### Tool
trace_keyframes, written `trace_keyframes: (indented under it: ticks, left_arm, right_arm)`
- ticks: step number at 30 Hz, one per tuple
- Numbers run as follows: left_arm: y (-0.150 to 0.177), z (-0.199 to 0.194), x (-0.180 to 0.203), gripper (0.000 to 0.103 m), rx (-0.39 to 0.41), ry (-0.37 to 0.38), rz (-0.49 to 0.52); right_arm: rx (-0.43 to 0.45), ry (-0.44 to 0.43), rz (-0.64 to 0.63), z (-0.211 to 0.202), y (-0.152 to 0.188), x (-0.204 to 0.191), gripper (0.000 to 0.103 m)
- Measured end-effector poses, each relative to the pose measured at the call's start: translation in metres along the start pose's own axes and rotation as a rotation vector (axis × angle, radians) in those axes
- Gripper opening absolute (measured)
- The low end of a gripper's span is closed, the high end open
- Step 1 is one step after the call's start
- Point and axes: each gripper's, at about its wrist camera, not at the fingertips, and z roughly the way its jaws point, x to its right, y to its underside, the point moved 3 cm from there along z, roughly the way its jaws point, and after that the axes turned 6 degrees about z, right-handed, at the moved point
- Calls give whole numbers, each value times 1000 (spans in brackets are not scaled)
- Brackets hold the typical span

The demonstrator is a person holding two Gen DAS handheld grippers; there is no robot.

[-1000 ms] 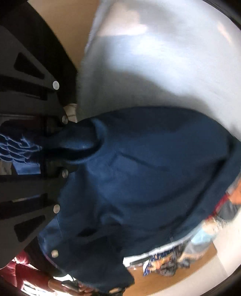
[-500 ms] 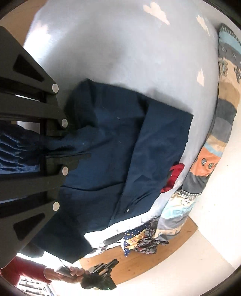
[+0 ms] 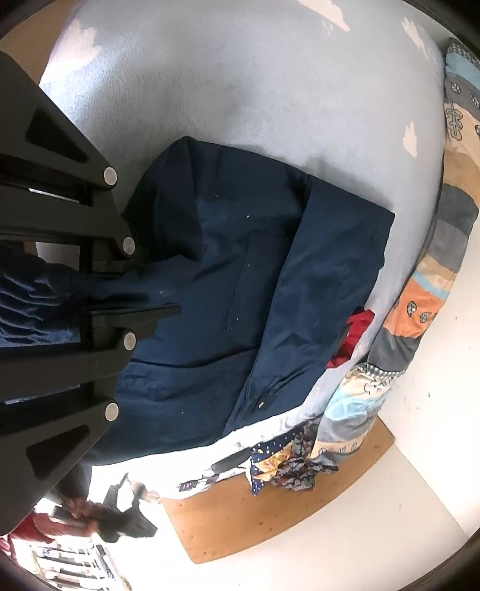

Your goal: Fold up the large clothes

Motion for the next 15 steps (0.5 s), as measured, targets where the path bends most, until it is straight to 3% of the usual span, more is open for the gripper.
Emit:
trace_keyframes:
  ticks: [4,7,11,13,15]
  left_arm:
    - [3,-2,1,10,10,17,1]
    - [5,-2,6,10,16,20,17]
    - [5,-1,7,10,19,20,27]
    - [6,0,7,10,21,24,27]
    - [6,1,7,10,18,24,25]
  right_arm:
    - [-74,30,134,23,22,32,78]
    - [-132,76,75,43,37,31,78]
    - [-99,213,46,53,42,36,78]
    - [-59,244,18,58,40,35,78]
    - [-108,231,-3,76,41,35,78]
